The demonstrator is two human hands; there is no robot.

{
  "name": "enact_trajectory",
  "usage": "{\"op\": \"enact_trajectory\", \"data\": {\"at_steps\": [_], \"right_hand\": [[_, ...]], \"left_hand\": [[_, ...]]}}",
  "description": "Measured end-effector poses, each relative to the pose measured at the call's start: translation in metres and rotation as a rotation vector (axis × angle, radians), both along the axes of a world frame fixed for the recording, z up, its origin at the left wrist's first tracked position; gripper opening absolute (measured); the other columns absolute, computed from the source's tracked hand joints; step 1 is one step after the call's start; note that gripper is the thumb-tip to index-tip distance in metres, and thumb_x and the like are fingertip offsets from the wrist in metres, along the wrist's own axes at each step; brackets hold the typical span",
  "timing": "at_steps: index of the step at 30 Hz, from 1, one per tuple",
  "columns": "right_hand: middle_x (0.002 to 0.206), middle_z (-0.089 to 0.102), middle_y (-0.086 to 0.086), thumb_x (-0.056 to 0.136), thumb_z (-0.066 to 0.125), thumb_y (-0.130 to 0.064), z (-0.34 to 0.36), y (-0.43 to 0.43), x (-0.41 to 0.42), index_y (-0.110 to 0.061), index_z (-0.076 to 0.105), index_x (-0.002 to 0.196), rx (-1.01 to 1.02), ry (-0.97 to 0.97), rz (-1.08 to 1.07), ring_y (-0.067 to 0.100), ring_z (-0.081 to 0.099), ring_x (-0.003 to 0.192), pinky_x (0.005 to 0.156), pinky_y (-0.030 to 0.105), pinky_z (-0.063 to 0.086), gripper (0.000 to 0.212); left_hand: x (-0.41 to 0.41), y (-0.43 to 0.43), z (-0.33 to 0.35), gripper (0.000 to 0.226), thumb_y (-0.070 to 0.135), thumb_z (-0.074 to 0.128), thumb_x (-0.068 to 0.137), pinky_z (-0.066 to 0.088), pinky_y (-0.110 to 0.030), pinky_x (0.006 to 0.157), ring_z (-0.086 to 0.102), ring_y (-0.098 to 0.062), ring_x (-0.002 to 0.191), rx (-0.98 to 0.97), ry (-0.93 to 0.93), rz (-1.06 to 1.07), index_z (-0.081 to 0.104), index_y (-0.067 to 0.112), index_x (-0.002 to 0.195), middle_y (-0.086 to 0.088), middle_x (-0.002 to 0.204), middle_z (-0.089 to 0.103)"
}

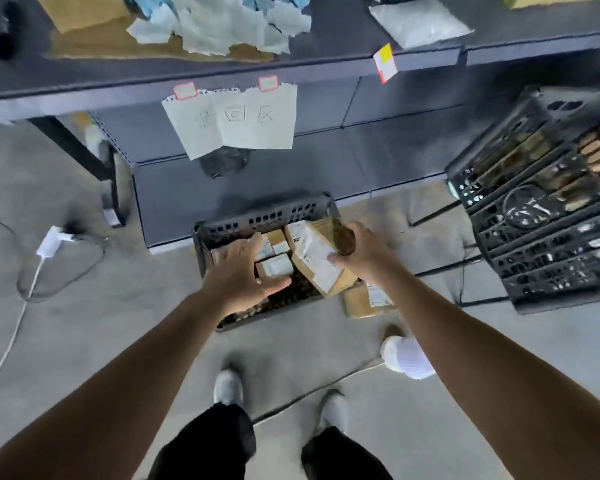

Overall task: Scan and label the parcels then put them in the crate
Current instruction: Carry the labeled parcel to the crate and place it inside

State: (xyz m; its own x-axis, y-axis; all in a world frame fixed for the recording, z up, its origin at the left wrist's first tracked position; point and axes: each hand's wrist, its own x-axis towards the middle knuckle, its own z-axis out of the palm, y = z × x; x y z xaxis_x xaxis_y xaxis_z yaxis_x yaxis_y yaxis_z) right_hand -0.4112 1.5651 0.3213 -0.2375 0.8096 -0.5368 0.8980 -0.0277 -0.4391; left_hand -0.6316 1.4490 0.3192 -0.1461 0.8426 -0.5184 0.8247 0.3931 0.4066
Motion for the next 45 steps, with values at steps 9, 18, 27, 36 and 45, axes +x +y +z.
{"op": "enact_trajectory", "data": {"at_steps": [9,18,27,36,45], "right_hand": [[0.149,0.042,-0.002,0.079,0.080,-0.029,-0.209,0.072,-0.019,-0.026,0.039,0.147,-0.049,-0.110,0.417,0.019,0.043,0.133,0.097,0.028,0.038,0.079],[0.144,0.038,-0.001,0.072,0.081,-0.010,-0.375,0.107,-0.033,-0.033,0.028,0.149,-0.138,-0.408,0.793,0.019,0.048,0.117,0.096,0.033,0.047,0.096],[0.147,0.044,0.002,0.083,0.073,-0.017,-0.441,0.113,-0.017,-0.036,0.030,0.151,-0.234,-0.548,0.833,0.024,0.049,0.125,0.100,0.038,0.045,0.083],[0.146,0.033,0.011,0.099,0.044,-0.014,-0.463,0.120,-0.008,-0.028,0.041,0.147,-0.003,-0.549,0.763,0.031,0.045,0.124,0.097,0.039,0.046,0.050],[0.151,0.029,0.010,0.097,0.051,-0.019,-0.473,0.115,0.009,-0.033,0.028,0.152,-0.131,-0.482,0.591,0.030,0.048,0.122,0.090,0.038,0.048,0.062]], "left_hand": [[0.016,0.043,-0.202,0.112,0.081,0.052,0.071,0.022,-0.059,0.114,0.009,-0.033,0.147,-0.032,-0.031,0.073,-0.002,0.029,0.154,-0.004,0.162,0.007],[0.011,0.061,-0.356,0.103,0.076,0.051,0.078,0.026,-0.051,0.112,0.012,-0.032,0.146,-0.047,0.039,0.034,-0.003,0.031,0.154,-0.005,0.161,0.007],[0.021,0.071,-0.424,0.102,0.078,0.050,0.077,0.026,-0.050,0.113,0.009,-0.031,0.147,-0.034,0.049,-0.002,0.000,0.032,0.153,-0.004,0.161,0.009],[0.042,0.081,-0.451,0.105,0.083,0.047,0.074,0.028,-0.048,0.114,0.006,-0.029,0.148,-0.085,0.088,-0.086,0.000,0.032,0.154,-0.002,0.162,0.002],[0.064,0.091,-0.459,0.102,0.079,0.047,0.078,0.024,-0.048,0.115,0.005,-0.030,0.149,-0.096,0.126,-0.150,-0.001,0.031,0.154,-0.004,0.163,0.002]]}}
